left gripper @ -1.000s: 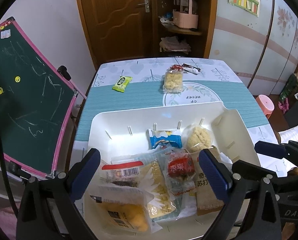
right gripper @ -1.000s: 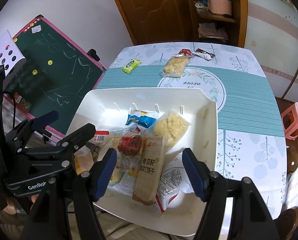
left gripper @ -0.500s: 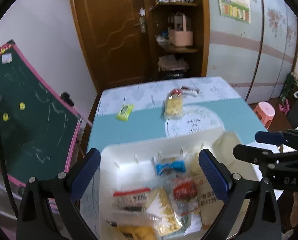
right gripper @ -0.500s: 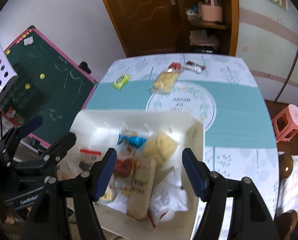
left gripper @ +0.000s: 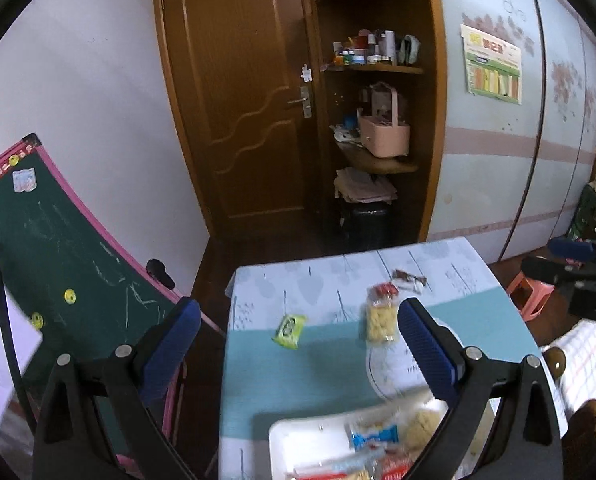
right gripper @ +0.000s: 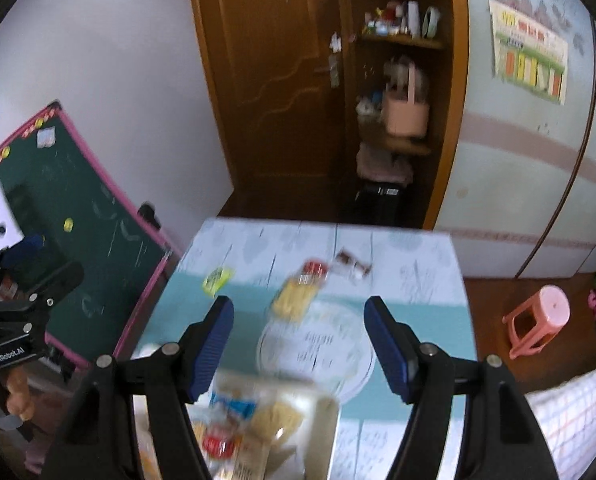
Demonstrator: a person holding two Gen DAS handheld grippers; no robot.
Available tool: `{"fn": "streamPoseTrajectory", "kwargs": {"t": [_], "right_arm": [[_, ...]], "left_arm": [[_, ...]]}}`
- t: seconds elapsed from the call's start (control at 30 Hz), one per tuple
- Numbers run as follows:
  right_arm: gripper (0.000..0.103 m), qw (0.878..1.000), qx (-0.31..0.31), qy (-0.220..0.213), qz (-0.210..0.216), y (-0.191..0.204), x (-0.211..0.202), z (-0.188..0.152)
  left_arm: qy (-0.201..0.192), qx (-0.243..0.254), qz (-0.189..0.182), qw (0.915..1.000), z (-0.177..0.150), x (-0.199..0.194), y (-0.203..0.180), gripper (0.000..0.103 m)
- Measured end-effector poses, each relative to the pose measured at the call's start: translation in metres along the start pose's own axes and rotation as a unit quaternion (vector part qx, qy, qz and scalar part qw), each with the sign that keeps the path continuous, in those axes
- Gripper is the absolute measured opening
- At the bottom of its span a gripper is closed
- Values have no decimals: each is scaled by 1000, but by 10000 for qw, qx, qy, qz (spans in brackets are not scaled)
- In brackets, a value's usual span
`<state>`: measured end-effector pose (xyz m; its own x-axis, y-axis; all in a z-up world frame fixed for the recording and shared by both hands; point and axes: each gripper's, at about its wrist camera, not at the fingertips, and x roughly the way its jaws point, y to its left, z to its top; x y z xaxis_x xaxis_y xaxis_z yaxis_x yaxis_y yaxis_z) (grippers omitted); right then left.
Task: Organize snacks
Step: 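Move both tools forward over the last snacks on the table, then grasp the green snack packet with the left tool while the right tool grasps the clear cake bag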
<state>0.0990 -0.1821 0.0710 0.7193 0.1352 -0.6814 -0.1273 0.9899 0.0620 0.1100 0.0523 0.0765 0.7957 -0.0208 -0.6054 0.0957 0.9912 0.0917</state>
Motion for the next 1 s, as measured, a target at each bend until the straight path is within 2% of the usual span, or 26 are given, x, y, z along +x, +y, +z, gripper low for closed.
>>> {"fn": "streamPoseTrajectory", "kwargs": {"t": [0.13, 0.27, 0.4, 0.53, 0.7, 1.0], "right_arm": [[68, 9997, -23, -45, -233, -4, 15, 44], [68, 9992, 60, 295, -277, -10, 57, 74], [68, 9964, 132, 736, -405, -15, 113, 85], [68, 9920, 119, 1177, -443, -17, 176, 73], [68, 9811, 475, 1871, -97, -19, 245, 43], [68, 9553, 968, 2779, 294, -8, 325, -10]], "left_arm": [[235, -18, 97, 9997, 33, 37, 11, 99], [531, 77, 261, 9982, 52, 92, 15, 99], [1088, 186, 195, 9937, 54, 163, 19, 99], [1720, 261, 112, 9847, 33, 232, 20, 99], [2343, 530, 278, 9703, -12, 306, 15, 99], [2976, 721, 331, 9514, -70, 371, 7, 99]]}}
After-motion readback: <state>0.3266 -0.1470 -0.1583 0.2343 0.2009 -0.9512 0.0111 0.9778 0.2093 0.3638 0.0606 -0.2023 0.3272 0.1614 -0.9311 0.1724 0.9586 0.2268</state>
